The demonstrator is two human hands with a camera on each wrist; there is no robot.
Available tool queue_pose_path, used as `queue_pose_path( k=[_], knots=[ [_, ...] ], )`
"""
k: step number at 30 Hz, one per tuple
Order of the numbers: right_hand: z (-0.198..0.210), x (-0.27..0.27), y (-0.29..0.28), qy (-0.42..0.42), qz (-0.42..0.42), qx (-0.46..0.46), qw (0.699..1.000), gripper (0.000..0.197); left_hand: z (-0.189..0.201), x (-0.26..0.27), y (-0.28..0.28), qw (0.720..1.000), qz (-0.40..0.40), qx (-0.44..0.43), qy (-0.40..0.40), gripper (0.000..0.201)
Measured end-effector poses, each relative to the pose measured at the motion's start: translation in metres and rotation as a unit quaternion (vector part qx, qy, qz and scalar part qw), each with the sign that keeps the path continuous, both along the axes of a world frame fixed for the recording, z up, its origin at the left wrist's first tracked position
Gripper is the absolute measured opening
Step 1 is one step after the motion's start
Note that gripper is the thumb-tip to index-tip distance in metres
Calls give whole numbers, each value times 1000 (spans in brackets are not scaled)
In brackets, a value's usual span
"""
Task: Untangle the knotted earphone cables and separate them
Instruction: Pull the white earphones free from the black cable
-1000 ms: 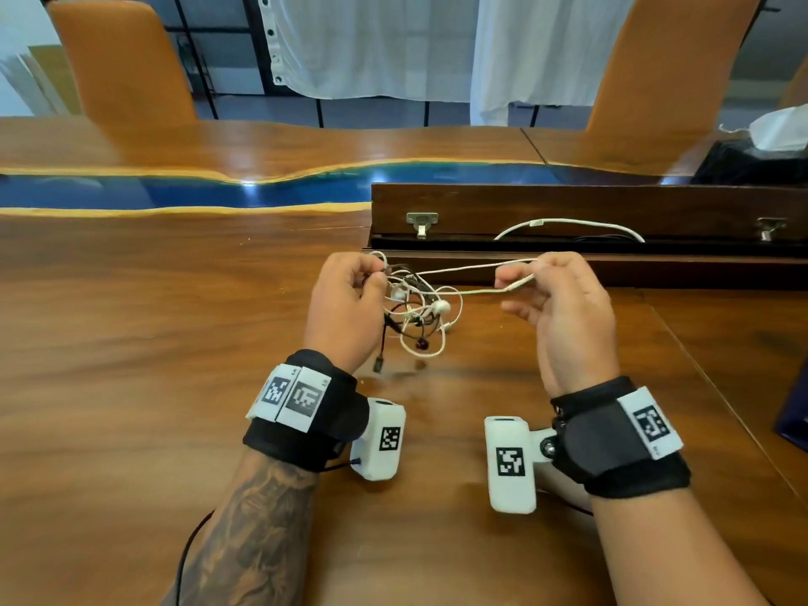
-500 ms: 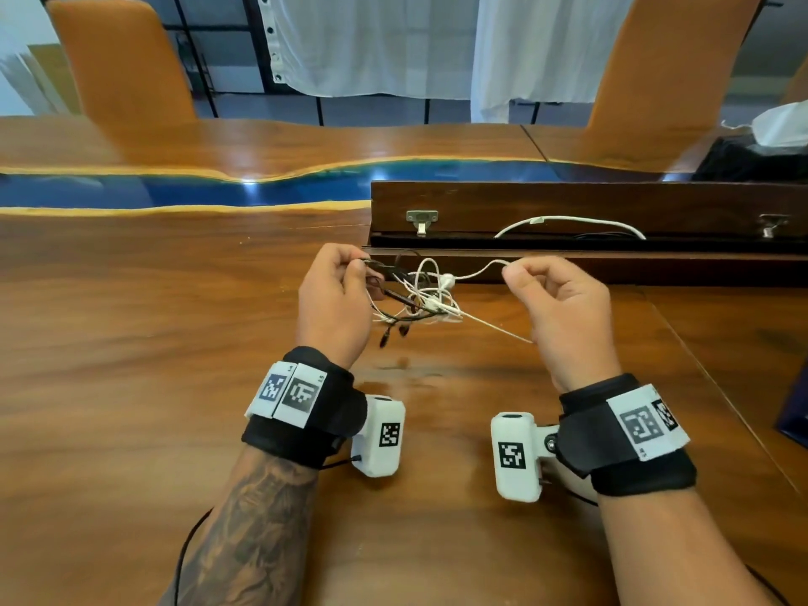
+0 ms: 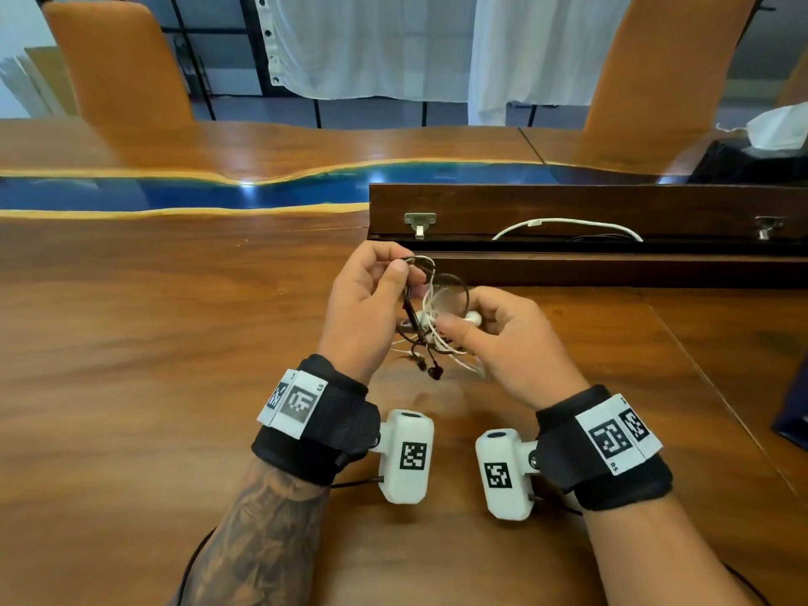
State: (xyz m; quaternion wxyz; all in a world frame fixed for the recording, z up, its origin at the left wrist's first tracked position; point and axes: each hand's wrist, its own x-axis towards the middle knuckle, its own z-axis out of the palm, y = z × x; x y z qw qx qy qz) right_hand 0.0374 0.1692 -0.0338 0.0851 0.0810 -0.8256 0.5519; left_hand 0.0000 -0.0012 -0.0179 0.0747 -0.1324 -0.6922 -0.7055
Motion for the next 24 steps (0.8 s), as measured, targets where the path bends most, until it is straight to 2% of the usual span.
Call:
queue_pose_path(
  k=[4,5,7,9,11,14,16,19,22,24],
  knots=[
    [0,-3,5,31,-21,-53,998,8,-7,-5,-2,995,52,-87,24,12],
    [0,-3,6,39,-35,-51,997,10,-6,-3,-2,994,60,-96,13,19],
    [-1,-4,6,50,-59,-48,996,18,-4,-2,-1,992,51,-116,-19,46],
    [0,-3,5,58,-69,-45,995,23,-1,2,0,988,-4,-147,-45,62],
    [0,-3,5,64,-70,-36,995,24,-1,5,2,985,-55,-160,-40,46],
    [-1,-4,7,61,-72,-37,995,9,-3,3,1,985,-60,-157,-27,17],
    [-2,-6,8,51,-66,-45,995,3,-3,2,2,985,-49,-164,-21,18],
    [-1,-6,8,52,-66,-59,995,10,-1,4,4,987,-43,-151,-28,24],
    [-2,-7,7,54,-93,-84,991,8,0,5,4,991,-53,-113,-49,25],
    [-1,-7,6,58,-106,-91,988,21,0,4,4,992,-54,-100,-54,25]
  ],
)
